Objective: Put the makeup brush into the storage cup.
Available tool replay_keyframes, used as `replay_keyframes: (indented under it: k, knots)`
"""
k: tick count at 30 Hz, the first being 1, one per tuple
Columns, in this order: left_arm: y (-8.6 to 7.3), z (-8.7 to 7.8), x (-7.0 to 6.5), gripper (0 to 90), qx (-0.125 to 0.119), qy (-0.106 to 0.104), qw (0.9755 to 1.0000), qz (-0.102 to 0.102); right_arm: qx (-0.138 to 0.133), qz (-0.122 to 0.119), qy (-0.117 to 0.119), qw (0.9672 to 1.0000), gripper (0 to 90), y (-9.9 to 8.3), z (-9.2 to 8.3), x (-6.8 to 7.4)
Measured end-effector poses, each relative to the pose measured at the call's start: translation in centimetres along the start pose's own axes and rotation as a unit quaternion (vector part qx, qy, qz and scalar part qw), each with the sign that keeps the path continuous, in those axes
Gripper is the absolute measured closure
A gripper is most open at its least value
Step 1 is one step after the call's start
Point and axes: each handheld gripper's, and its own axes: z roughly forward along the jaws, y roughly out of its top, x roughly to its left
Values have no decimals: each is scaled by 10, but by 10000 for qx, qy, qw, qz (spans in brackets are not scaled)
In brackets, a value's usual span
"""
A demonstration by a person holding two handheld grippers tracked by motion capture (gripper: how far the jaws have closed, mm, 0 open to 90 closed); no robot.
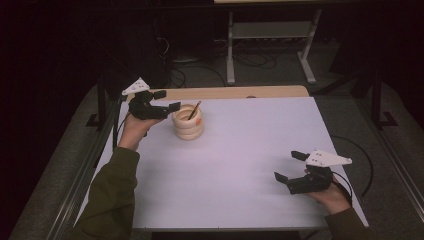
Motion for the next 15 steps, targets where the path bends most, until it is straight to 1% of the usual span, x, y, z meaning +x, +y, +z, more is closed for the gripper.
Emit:
replay_keyframes:
  k: [1,2,5,9,11,15]
  knots:
    - [0,-1,-1,129,11,-15,10000,10,8,12,8,10000,31,0,0,0]
    - [0,-2,-2,129,30,-17,10000,11,-2,-27,-9,10000,32,0,1,0]
    - [-2,-5,-5,130,51,-44,10000,-54,11,-16,-7,10000,32,0,1,1]
    - [-4,-8,-11,131,146,-86,9999,-29,28,11,-28,10000,32,-1,-1,2]
    - [-5,-10,-14,132,130,-112,9999,-15,31,6,-44,10000,32,-1,-2,2]
    - [-8,-16,-23,133,174,-148,9997,55,-12,2,-59,10000,32,0,-2,2]
